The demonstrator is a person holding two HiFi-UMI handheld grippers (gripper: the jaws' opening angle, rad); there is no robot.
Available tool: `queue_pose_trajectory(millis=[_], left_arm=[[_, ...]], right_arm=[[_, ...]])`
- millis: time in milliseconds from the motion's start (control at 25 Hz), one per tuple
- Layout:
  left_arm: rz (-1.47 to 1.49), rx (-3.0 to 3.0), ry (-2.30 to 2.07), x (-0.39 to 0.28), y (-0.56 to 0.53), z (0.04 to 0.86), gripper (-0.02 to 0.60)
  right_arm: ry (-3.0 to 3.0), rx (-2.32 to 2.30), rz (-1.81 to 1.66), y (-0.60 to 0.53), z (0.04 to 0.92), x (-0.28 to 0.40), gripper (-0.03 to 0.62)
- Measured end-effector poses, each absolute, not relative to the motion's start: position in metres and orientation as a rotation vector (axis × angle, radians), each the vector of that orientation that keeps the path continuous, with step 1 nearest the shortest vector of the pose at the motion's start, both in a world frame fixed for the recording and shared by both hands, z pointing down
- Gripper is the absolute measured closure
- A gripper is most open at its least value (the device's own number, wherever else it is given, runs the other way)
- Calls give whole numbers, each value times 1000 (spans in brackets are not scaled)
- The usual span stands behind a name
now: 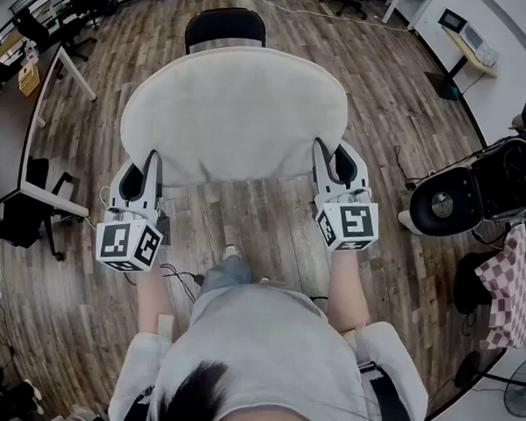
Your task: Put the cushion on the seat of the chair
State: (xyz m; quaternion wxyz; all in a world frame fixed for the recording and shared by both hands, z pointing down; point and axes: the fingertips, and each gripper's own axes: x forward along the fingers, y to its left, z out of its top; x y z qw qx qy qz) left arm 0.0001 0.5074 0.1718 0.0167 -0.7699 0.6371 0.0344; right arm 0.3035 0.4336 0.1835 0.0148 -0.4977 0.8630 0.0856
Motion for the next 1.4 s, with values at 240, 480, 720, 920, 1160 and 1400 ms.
queue_pose_trajectory(millis=[240,480,720,920,1160,1400], left_arm=[[112,-2398,1986,-3,500,174,514],[112,-2405,1980,-4,485,174,514],[114,-2415,1967,-19,462,177,514],[140,-2423,1967,-39,438,177,514],[160,-2437,1949,-58,410,178,514],[158,-2450,1930,-80,389,182,514]], right_arm=[[2686,-1554,265,427,184,301,517],[2680,-1568,264,414,185,300,517],[2665,-1577,234,394,187,287,516],[2668,-1568,224,371,184,268,516],[2659,-1594,229,345,183,250,516],[2645,-1614,214,326,190,228,516]])
